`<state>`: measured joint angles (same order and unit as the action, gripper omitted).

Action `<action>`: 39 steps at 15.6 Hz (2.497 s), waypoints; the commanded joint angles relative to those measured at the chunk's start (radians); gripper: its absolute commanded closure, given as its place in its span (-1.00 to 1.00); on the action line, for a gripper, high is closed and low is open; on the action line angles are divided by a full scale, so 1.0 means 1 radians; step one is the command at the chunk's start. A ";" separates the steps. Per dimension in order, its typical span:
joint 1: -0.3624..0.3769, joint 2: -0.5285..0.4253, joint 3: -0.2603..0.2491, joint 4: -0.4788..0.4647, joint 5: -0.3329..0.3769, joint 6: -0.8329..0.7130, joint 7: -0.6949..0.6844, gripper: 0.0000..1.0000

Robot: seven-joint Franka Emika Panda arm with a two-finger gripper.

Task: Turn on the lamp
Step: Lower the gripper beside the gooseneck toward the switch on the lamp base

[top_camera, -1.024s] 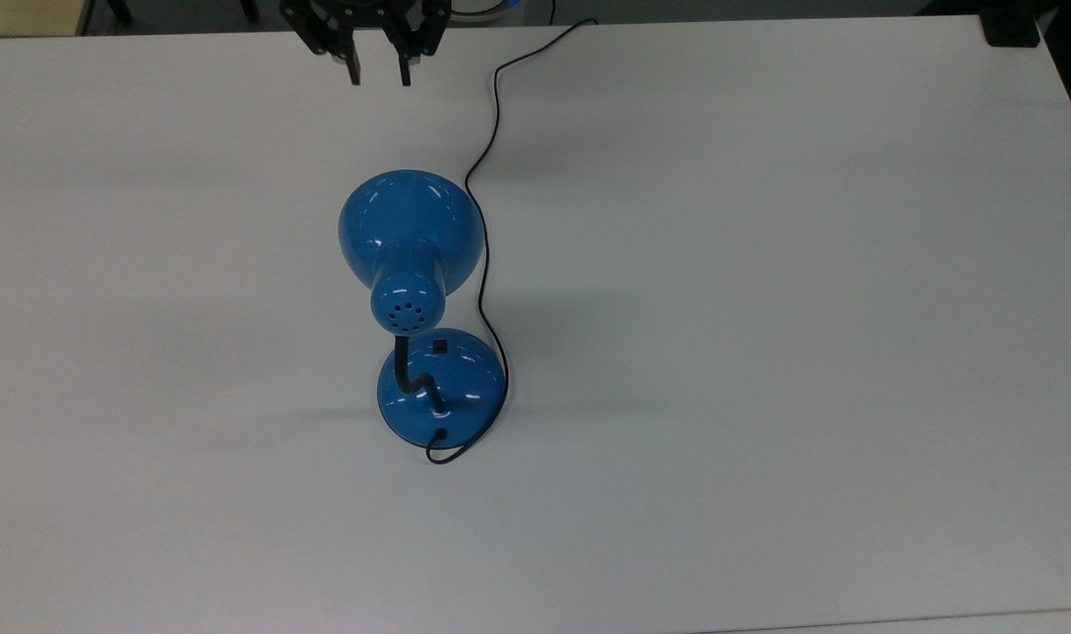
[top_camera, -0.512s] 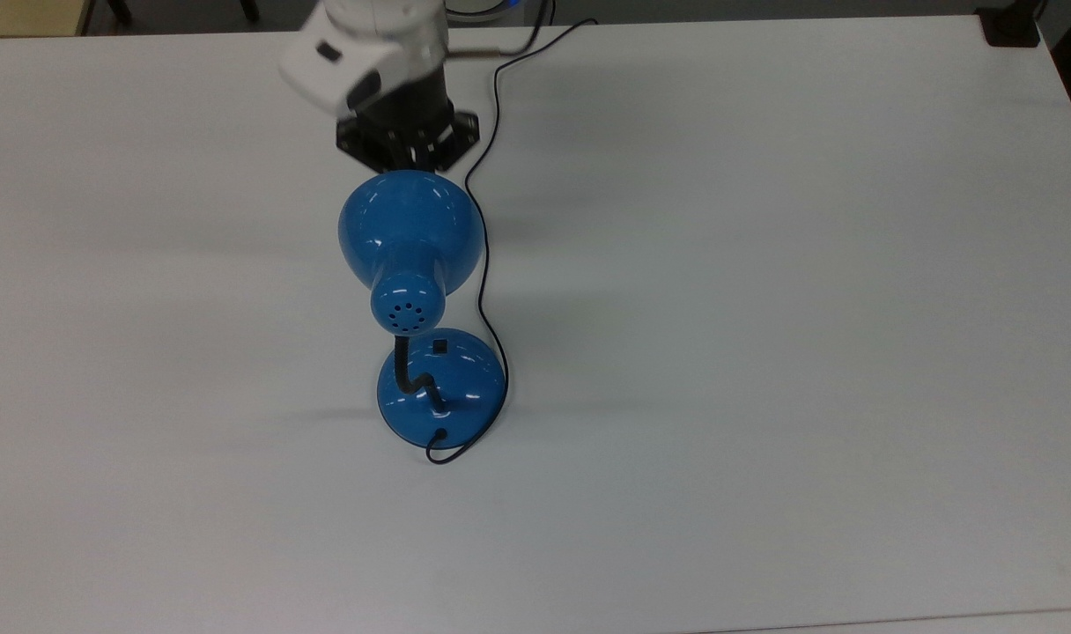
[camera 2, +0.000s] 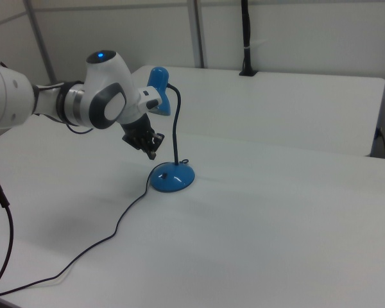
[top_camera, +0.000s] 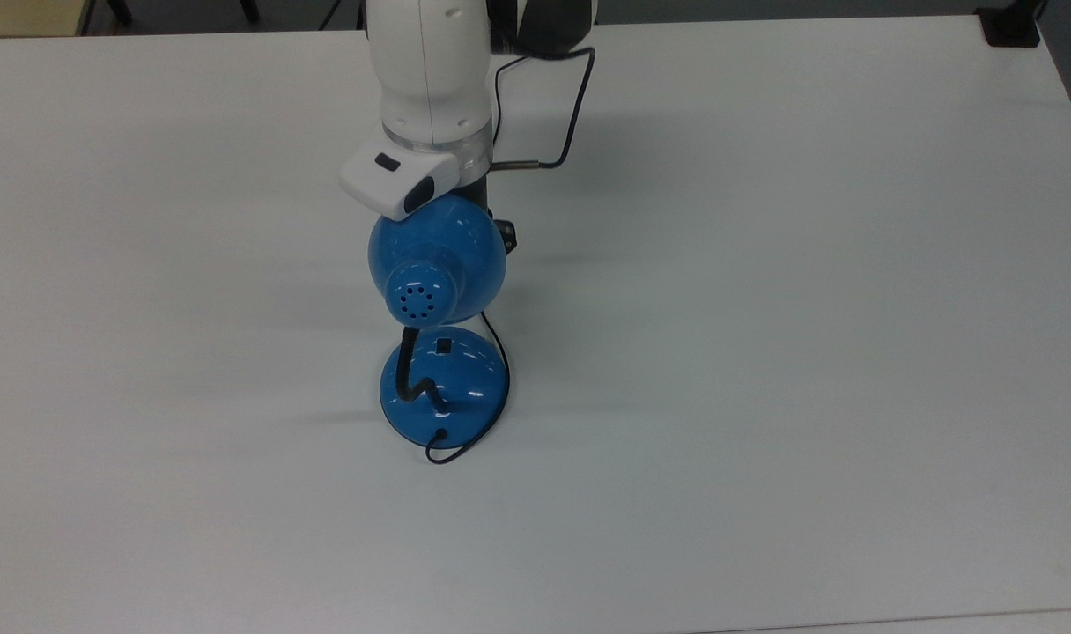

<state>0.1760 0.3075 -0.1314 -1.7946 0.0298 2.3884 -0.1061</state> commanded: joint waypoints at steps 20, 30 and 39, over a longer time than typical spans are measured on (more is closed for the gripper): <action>-0.082 -0.317 0.076 -0.394 0.021 0.230 0.091 1.00; -0.069 -0.065 0.076 -0.266 0.018 0.460 0.147 1.00; -0.067 0.010 0.076 -0.213 0.006 0.459 0.147 1.00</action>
<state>0.0982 0.3111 -0.0528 -2.0198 0.0308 2.8441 0.0263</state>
